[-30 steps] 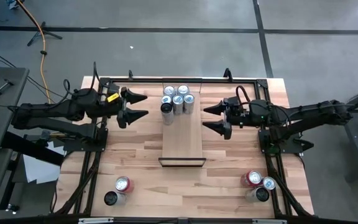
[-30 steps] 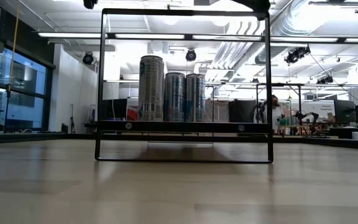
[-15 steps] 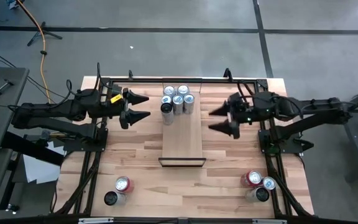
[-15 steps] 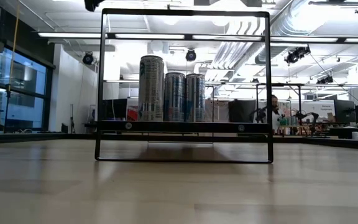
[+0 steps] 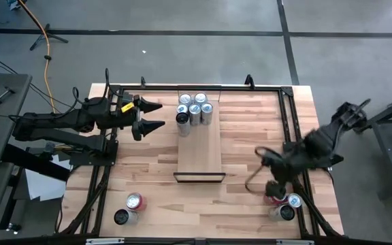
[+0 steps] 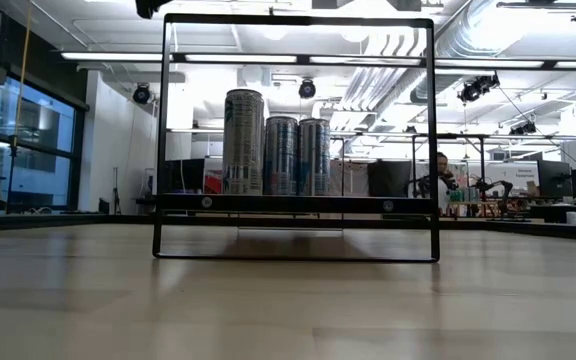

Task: Place canned beverage on shelf
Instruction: Put the white pink soda can on the shelf aligned with the other white pink soda can

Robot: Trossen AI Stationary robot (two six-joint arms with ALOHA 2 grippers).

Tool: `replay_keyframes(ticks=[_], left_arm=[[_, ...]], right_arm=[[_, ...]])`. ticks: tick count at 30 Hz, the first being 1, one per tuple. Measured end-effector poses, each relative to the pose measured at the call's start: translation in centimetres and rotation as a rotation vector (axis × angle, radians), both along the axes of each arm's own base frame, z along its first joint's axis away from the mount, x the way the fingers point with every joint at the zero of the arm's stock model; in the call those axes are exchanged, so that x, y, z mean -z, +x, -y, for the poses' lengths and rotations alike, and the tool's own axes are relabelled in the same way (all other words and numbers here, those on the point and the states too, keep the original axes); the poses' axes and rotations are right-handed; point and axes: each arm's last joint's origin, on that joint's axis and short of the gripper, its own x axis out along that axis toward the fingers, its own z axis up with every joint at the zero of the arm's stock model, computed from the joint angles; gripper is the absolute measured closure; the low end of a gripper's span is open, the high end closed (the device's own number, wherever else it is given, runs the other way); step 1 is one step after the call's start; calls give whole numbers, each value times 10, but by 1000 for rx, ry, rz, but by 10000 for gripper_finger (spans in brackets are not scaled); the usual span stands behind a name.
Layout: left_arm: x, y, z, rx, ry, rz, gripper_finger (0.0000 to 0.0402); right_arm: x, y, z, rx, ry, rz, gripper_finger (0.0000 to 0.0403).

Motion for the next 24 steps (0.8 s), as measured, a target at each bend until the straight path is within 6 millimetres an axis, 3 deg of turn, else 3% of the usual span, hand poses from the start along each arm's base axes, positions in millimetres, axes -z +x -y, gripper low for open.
replay_keyframes(ticks=[8,12,24], left_arm=[[2,0,0,0,0,-24,7],[2,0,0,0,0,-24,7],[2,0,0,0,-1,-20,7]], right_arm=[[33,-26,-59,302,2,-408,34],[47,-30,-80,449,-11,-513,34],[81,-19,-107,479,-126,-601,34]])
